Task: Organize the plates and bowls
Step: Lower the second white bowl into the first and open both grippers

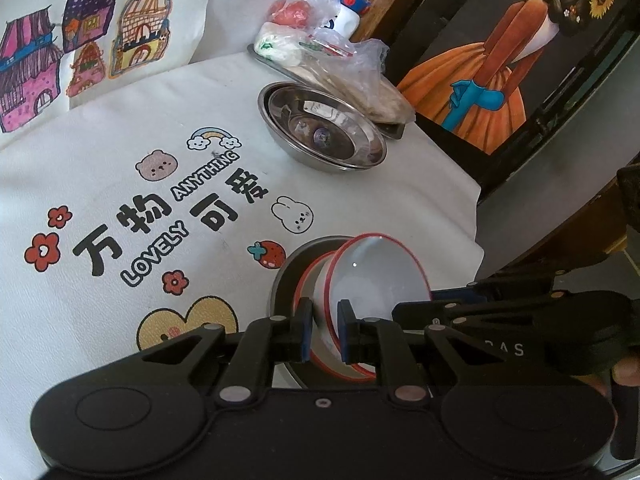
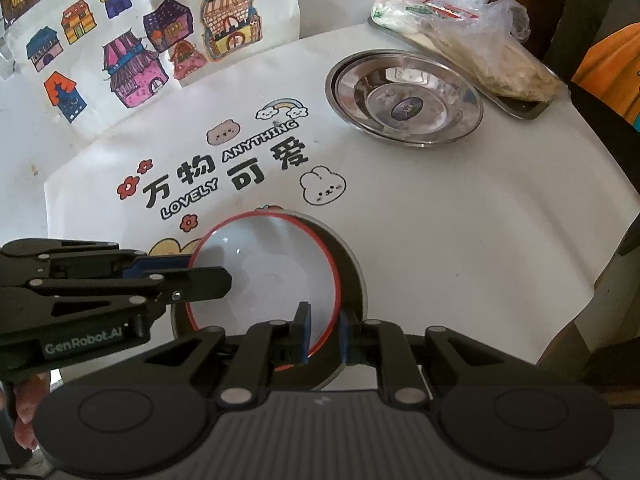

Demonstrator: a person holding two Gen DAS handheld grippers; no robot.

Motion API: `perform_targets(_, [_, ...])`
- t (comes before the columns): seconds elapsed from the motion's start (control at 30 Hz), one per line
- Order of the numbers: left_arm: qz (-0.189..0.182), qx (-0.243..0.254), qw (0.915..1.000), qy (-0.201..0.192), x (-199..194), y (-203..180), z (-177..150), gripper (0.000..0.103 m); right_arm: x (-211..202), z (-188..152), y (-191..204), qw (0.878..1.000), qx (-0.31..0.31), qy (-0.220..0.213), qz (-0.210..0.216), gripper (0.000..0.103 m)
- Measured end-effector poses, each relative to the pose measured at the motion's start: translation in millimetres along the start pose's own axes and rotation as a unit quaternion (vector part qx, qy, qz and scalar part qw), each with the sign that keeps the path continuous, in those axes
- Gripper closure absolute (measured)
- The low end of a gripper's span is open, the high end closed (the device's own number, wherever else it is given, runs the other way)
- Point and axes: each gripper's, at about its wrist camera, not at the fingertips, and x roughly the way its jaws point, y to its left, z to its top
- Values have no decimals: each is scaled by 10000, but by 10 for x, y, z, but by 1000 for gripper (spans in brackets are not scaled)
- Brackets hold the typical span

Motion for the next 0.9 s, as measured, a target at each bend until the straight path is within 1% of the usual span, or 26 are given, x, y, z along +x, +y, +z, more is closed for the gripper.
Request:
perform_targets(0.03, [-19, -14, 10000, -1, -8, 8, 6, 87, -11, 14, -2, 10000, -7, -15, 10, 87])
perform_targets(0.13, [83, -9, 10000, 5, -6, 32, 22, 85, -22, 60, 8, 10000, -55, -52, 5, 87])
perform_targets(0.33, [62, -84, 9999, 36, 20, 77, 4, 84, 14, 65, 44, 9999, -103, -69, -5, 84])
perform_targets(0.73, [140, 121, 9998, -28, -17, 39, 13, 83, 43, 28, -42, 9997, 103, -140, 153, 83])
perform_targets(0.9, [81, 127, 9999, -32, -34, 39, 1, 77, 62, 12, -100, 9995, 219, -159, 180, 83])
